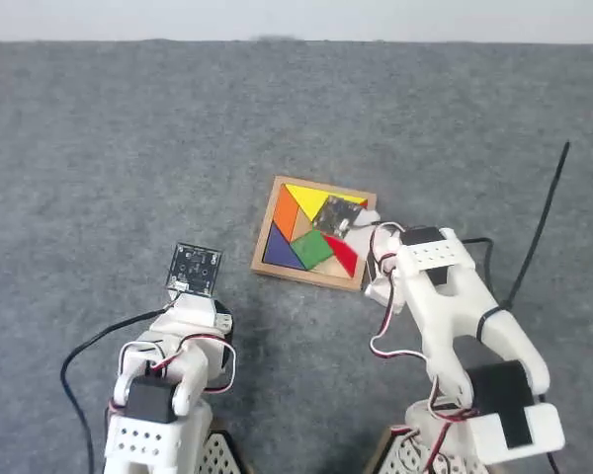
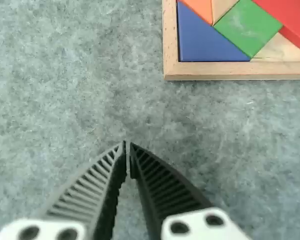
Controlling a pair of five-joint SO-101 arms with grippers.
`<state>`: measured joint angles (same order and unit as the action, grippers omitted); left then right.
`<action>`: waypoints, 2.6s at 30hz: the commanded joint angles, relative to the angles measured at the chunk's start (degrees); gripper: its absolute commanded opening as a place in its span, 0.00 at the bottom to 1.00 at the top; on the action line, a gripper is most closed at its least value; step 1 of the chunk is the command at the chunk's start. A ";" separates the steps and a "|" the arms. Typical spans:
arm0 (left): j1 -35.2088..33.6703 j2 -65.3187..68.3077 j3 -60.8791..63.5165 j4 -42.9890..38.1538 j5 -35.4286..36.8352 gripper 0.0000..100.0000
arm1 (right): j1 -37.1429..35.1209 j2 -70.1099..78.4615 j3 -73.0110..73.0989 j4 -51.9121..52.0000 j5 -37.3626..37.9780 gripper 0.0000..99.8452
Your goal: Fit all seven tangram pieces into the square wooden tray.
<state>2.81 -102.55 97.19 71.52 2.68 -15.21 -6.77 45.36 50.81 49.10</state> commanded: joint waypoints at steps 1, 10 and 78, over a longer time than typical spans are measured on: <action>0.09 -0.70 -0.75 0.35 0.70 0.01 | -0.13 -0.13 -2.73 2.95 5.01 0.26; 0.09 -0.70 -0.75 0.35 0.70 0.01 | -0.04 0.04 -2.73 4.62 10.46 0.18; 0.09 -0.70 -0.75 0.35 0.70 0.01 | -0.92 -2.68 -2.90 -2.86 -16.35 0.27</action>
<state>2.81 -102.55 97.19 71.52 2.68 -15.65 -9.85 42.64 49.41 33.45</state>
